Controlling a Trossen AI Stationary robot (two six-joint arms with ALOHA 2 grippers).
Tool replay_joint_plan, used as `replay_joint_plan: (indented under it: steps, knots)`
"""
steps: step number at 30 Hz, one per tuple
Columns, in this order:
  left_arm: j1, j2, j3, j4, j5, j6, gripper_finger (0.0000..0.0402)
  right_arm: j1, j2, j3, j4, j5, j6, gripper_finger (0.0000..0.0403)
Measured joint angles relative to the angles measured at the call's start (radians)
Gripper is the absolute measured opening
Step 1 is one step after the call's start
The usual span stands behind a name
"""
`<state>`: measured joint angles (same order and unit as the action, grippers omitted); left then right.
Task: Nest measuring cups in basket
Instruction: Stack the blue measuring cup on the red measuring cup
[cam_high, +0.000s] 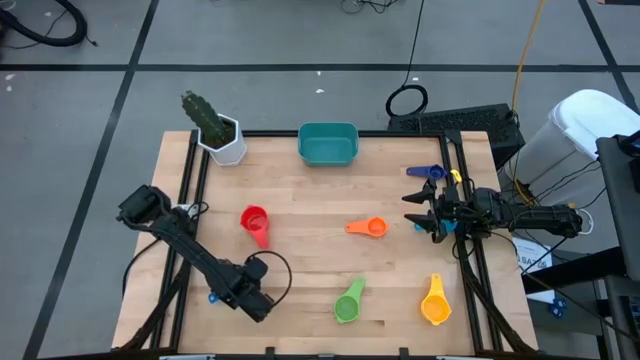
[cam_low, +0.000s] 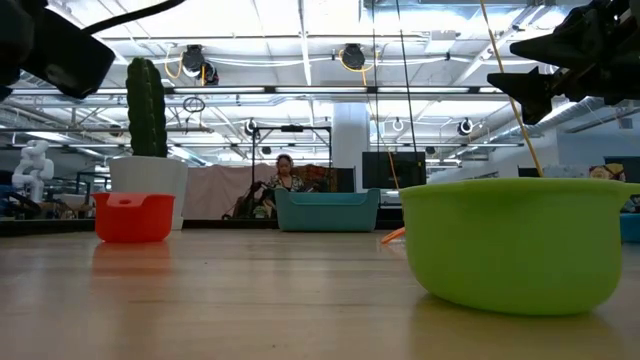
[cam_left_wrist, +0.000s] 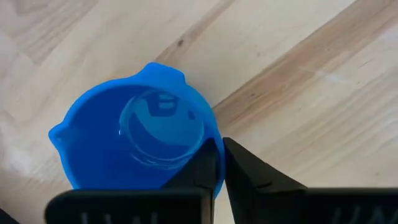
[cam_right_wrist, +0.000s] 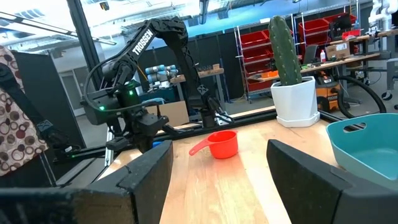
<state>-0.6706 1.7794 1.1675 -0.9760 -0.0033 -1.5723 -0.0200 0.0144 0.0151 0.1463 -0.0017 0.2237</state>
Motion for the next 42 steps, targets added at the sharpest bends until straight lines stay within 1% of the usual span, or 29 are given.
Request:
replay_joint_plan:
  steps: [5,9,15,18,22,25,29,31,33,36,42]
  knots:
    - [0.025,0.000,0.000,-0.009,0.000,0.000,0.0009,0.000,0.000,0.000,0.000,0.000,0.000,0.0251]
    - [0.053,0.000,0.000,-0.027,0.001,-0.006,0.0016,0.000,0.000,0.000,0.000,0.000,0.000,0.0251]
    - [0.119,0.000,0.000,-0.077,0.002,-0.007,0.0008,0.000,0.000,0.000,0.000,0.000,0.000,0.0251]
    - [0.166,-0.024,0.000,-0.091,0.002,0.001,0.0007,0.000,0.000,0.000,0.000,0.000,0.000,0.0251]
    - [0.219,-0.100,0.000,-0.097,0.001,0.007,0.0007,0.000,0.000,0.000,0.000,0.000,0.000,0.0251]
    - [0.244,-0.171,0.000,-0.122,-0.046,-0.011,0.0007,0.000,0.000,0.000,0.000,0.000,0.000,0.0251]
    - [0.276,-0.250,0.000,-0.211,-0.129,-0.050,0.0007,0.000,0.000,0.000,0.001,0.000,0.000,0.0251]
    - [0.307,-0.285,0.000,-0.260,-0.160,-0.071,0.0007,0.000,0.000,0.000,0.001,0.000,0.000,0.0251]
    - [0.343,-0.312,0.000,-0.267,-0.192,-0.072,0.0007,0.000,0.000,0.000,0.001,0.000,0.000,0.0251]
    - [0.399,-0.342,0.000,-0.254,-0.231,-0.067,0.0007,0.000,0.000,0.000,0.000,0.000,0.000,0.0251]
    - [0.511,-0.340,0.001,-0.240,-0.271,0.031,0.0007,0.000,0.000,0.000,0.000,0.000,0.000,0.0251]
